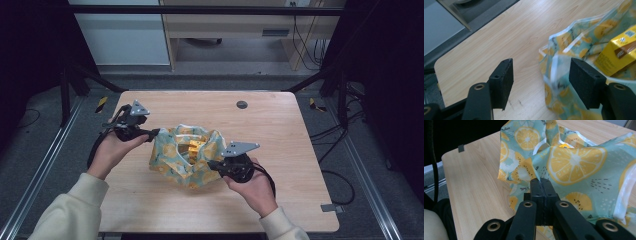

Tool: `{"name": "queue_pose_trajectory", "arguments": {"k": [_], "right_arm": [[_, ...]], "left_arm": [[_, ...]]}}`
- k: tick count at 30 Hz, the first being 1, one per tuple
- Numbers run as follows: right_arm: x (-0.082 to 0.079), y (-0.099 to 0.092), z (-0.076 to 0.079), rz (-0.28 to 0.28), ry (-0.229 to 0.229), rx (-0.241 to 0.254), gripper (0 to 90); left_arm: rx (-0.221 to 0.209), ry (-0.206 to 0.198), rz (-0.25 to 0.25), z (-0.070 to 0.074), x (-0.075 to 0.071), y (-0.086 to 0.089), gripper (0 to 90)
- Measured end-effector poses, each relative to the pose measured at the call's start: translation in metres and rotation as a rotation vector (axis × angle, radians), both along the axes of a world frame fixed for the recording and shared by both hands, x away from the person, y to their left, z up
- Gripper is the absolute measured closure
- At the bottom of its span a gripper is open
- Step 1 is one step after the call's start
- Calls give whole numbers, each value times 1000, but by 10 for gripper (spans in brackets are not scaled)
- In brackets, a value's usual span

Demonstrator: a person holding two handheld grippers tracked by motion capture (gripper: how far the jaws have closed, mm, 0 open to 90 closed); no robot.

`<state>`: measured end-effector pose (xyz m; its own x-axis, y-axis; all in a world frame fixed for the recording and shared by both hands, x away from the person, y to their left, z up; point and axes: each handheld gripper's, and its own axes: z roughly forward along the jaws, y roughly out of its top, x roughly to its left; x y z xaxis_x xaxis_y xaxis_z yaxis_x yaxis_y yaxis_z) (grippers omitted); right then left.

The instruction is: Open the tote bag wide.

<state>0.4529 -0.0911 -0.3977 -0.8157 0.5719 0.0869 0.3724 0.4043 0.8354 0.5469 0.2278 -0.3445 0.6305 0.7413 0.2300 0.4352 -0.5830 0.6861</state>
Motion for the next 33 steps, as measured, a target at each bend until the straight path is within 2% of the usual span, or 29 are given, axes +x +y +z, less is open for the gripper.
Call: {"name": "queue_pose_trajectory", "arguments": {"k": [2, 3, 5, 6, 8, 10, 11, 12, 13, 15, 19, 22, 23, 25, 26, 28, 30, 31, 33], "right_arm": [[0, 1, -1, -1, 1, -1, 900], [0, 1, -2, 3, 1, -1, 900], [0, 2, -4, 7, 0, -8, 900], [0, 2, -4, 7, 0, -8, 900], [-1, 3, -7, 9, 6, -7, 900], [-1, 3, -9, 10, 7, -10, 900], [-1, 3, -9, 10, 7, -10, 900], [-1, 3, -10, 8, 6, -11, 900], [-1, 3, -10, 8, 6, -11, 900], [-2, 2, -11, 6, 8, -9, 898], [-2, -1, -12, 1, 11, -10, 897], [-2, -4, -13, -6, 11, -13, 896], [-2, -6, -14, -10, 9, -15, 895], [-2, -6, -14, -11, 9, -14, 895], [-2, -7, -14, -12, 9, -14, 895], [-3, -8, -14, -15, 10, -17, 895], [-4, -10, -14, -22, 8, -22, 895], [-4, -10, -14, -22, 8, -22, 895], [-5, -12, -15, -26, 7, -25, 895]], "left_arm": [[5, 12, -12, 2, 5, -10, 356], [2, 36, -17, 2, 7, -15, 345], [9, 51, -25, 2, 11, -24, 330], [27, 63, -31, 1, 13, -29, 330], [53, 112, -45, -5, 18, -42, 309], [59, 126, -47, -8, 19, -46, 294], [75, 143, -51, -11, 20, -49, 294], [110, 180, -67, -17, 21, -55, 273], [110, 180, -67, -17, 21, -55, 273], [149, 208, -78, -22, 22, -60, 274], [227, 252, -97, -31, 22, -64, 347], [250, 263, -104, -35, 21, -64, 484], [253, 262, -109, -36, 20, -63, 613], [259, 263, -116, -36, 19, -62, 716], [256, 262, -121, -36, 18, -62, 716], [242, 249, -122, -34, 16, -60, 807], [194, 212, -114, -26, 12, -55, 860], [194, 212, -114, -26, 12, -55, 867], [150, 176, -109, -17, 8, -51, 869]]}}
